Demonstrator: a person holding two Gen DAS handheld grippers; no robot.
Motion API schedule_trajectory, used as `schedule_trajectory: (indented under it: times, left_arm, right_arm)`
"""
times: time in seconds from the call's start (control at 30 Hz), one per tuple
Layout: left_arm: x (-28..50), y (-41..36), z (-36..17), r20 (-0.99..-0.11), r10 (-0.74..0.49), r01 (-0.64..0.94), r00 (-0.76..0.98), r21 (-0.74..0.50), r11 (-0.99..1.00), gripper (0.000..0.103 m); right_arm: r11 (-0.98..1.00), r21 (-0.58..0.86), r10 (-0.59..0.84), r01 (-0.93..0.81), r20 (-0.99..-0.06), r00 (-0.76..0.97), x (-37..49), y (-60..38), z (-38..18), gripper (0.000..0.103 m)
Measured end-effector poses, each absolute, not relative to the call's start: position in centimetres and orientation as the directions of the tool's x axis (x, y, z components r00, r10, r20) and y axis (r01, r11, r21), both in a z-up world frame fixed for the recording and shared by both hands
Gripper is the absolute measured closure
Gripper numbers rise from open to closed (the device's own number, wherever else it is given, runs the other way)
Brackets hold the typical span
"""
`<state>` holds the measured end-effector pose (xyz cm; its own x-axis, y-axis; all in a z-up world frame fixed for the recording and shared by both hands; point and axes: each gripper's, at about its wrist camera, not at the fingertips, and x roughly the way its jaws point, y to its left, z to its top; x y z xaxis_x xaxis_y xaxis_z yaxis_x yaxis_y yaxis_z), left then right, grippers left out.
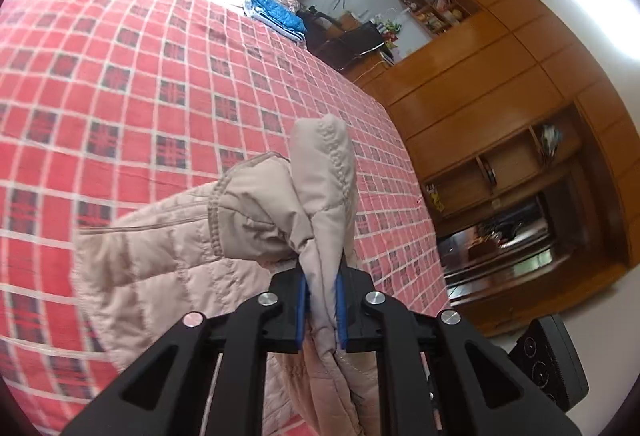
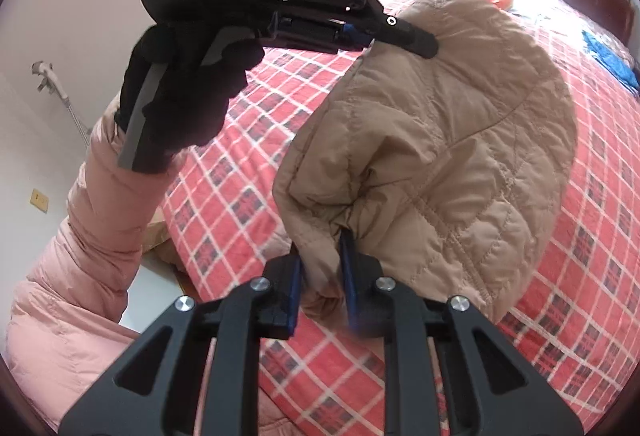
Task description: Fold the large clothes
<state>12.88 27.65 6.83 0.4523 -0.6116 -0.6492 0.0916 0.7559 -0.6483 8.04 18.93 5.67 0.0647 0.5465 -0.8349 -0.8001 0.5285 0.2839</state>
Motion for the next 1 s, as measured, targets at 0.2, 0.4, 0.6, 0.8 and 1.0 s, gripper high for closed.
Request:
schedule_trajectory:
  times: [0.2,0.4,0.6,0.8,1.0]
  left_arm:
    - [11.5,32.4,2.7,-0.679,-0.591,0.016,0.435,-0.650,0.759,0.092]
    - [11.2,34.9,-3.5,-0.699,-0.592,-0.042,0.401,-0.660,0.750,0.091]
    - [10.8,34.5,-5.4,-0.728,-0.556,-0.032,0.402,-0.618,0.786,0.090]
    - [9.8,34.9,-4.4,-0.725,-0.547,-0.045,0.419,-0.618,0.785,0.082]
    - [6.4,35.8,-1.0,-0.714,-0.508,-0.011,0.482,-0.585,0.811,0.078]
  right_arm:
    - [0.507,0.335,0.524,-0.794,-0.852,-0.025,8.5,23.0,1.4,0.085]
    - [0.524,0.366,0.492,-0.769,-0.867,-0.078,9.0,25.0,-3.1,0.085]
    - [0.547,0.382,0.479,-0.745,-0.873,-0.097,9.6,25.4,-5.2,0.085]
    - [0.538,0.342,0.475,-0.770,-0.878,-0.059,7.6,26.1,-3.9,0.071]
    - [0.541,0.183,0.461,-0.821,-0.881,0.108,5.0,23.4,0.0,0.043]
